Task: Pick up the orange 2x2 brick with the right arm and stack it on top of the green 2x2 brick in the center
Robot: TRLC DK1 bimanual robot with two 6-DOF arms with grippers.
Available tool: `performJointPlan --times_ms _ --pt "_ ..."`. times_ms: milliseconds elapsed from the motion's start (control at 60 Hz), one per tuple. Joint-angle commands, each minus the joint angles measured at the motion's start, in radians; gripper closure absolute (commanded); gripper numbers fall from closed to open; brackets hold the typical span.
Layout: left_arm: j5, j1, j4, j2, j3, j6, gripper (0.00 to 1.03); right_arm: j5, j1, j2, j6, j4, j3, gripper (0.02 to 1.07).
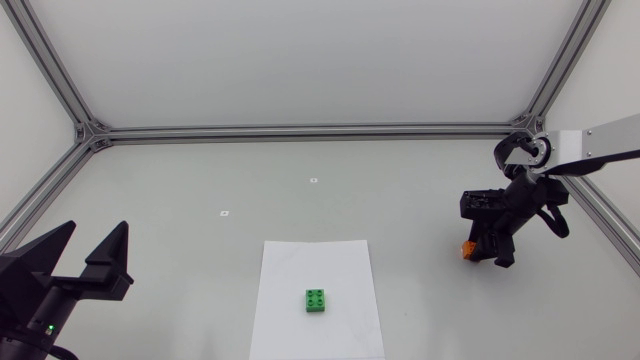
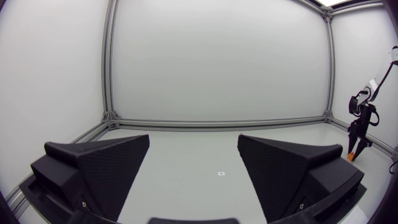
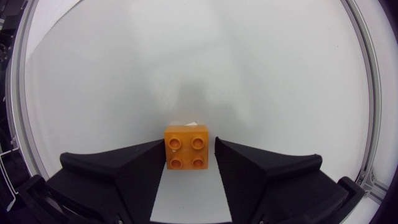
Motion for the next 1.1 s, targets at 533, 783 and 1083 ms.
performJointPlan --times_ms 533,783,1083 --pt "0.004 0.002 -0.013 -0.008 -0.041 0.013 0.04 -0.023 0.079 -0.215 -0.014 -0.143 0.011 1.01" --pt "0.004 0.002 -0.013 -0.008 -0.041 0.013 0.04 -0.014 0.298 -0.375 0.118 -0.192 -0.07 1.01" --pt "0.004 0.002 -0.015 -0.008 -0.041 0.013 0.04 0.011 0.63 -0.387 0.384 -0.181 -0.09 1.01"
